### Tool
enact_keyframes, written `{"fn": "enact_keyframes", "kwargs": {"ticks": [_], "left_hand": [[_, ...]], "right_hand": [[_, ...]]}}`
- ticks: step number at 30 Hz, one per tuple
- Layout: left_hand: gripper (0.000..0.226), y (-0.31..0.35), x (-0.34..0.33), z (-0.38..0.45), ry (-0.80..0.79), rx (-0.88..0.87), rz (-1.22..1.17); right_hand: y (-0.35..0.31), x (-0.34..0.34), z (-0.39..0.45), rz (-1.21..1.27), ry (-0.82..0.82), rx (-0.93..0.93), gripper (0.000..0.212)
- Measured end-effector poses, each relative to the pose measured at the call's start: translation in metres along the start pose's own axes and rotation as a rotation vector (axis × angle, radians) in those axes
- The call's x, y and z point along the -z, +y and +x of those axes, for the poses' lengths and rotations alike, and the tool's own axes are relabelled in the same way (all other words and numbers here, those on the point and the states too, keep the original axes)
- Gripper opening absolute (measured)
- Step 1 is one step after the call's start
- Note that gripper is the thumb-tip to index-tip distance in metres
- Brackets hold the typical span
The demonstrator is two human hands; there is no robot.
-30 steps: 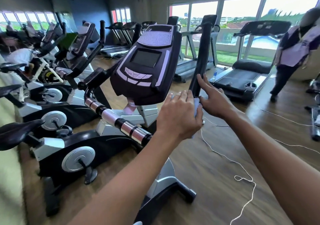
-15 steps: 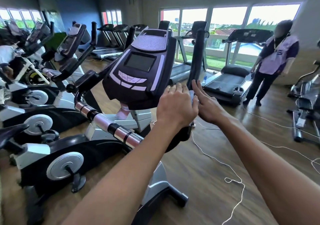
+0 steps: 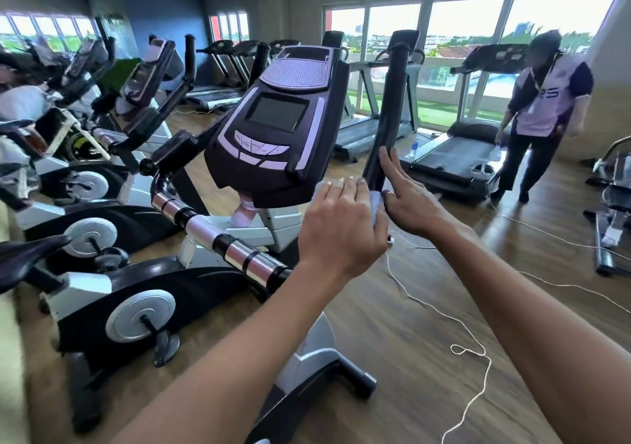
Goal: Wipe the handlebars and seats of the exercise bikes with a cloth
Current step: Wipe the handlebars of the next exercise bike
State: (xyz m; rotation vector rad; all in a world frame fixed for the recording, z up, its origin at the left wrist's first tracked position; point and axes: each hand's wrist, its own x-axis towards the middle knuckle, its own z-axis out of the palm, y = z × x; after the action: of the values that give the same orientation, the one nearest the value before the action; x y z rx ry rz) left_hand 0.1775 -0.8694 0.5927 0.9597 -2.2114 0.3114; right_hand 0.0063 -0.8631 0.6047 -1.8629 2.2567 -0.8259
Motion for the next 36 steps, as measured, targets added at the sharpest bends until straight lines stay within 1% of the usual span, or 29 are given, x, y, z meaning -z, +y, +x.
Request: {"fn": "enact_keyframes", "kwargs": {"ticks": [3,5,7,9,14,18,20,22,25,27,29,31,36], "left_hand": [[0.064,-0.001,-0.003,0.031,-0.056,0.023,-0.011],[0.063,-0.001,-0.005,0.037,-0.056,0.027,0.003],[0.062,0.001,-0.004,0.030,-0.003,0.021,-0.017],[0.058,0.002,-0.003,0.014,0.083,0.012,-0.050],[0.037,0.003,-0.003,-0.006,0.242,0.045,-0.143],[0.027,0.002,0.000,0.000,0.280,0.014,-0.164],[0.023,0.001,0.000,0.002,0.256,-0.003,-0.168],[0.026,-0.002,-0.002,0.006,0.193,-0.018,-0.157],[0.048,-0.005,-0.005,0.014,0.053,-0.050,-0.103],[0.063,-0.005,-0.003,0.018,-0.037,-0.038,-0.061],[0.071,-0.004,-0.003,0.023,-0.088,-0.027,-0.027],[0.072,-0.002,0.000,0.026,-0.111,-0.013,-0.011],[0.062,0.002,0.004,0.008,-0.054,-0.015,0.003]], "right_hand": [[0.002,-0.002,0.000,0.045,0.005,0.011,0.080],[0.003,-0.001,-0.001,0.042,0.014,0.003,0.081],[0.002,0.002,-0.002,0.034,0.008,-0.004,0.084],[0.001,0.004,-0.005,0.019,0.001,0.000,0.089],[0.001,0.005,-0.007,0.018,-0.016,0.012,0.094],[0.005,0.006,-0.002,0.016,-0.019,0.031,0.093],[0.009,0.004,-0.001,0.013,-0.009,0.058,0.093],[0.012,0.003,0.000,0.011,0.004,0.061,0.093],[0.014,-0.001,0.003,0.058,0.006,0.050,0.094],[0.015,-0.004,0.003,0.092,0.001,0.042,0.095],[0.016,-0.005,0.004,0.114,-0.001,0.029,0.093],[0.015,-0.003,0.004,0.125,0.003,0.025,0.092],[0.012,0.002,0.001,0.096,-0.010,0.036,0.088]]}}
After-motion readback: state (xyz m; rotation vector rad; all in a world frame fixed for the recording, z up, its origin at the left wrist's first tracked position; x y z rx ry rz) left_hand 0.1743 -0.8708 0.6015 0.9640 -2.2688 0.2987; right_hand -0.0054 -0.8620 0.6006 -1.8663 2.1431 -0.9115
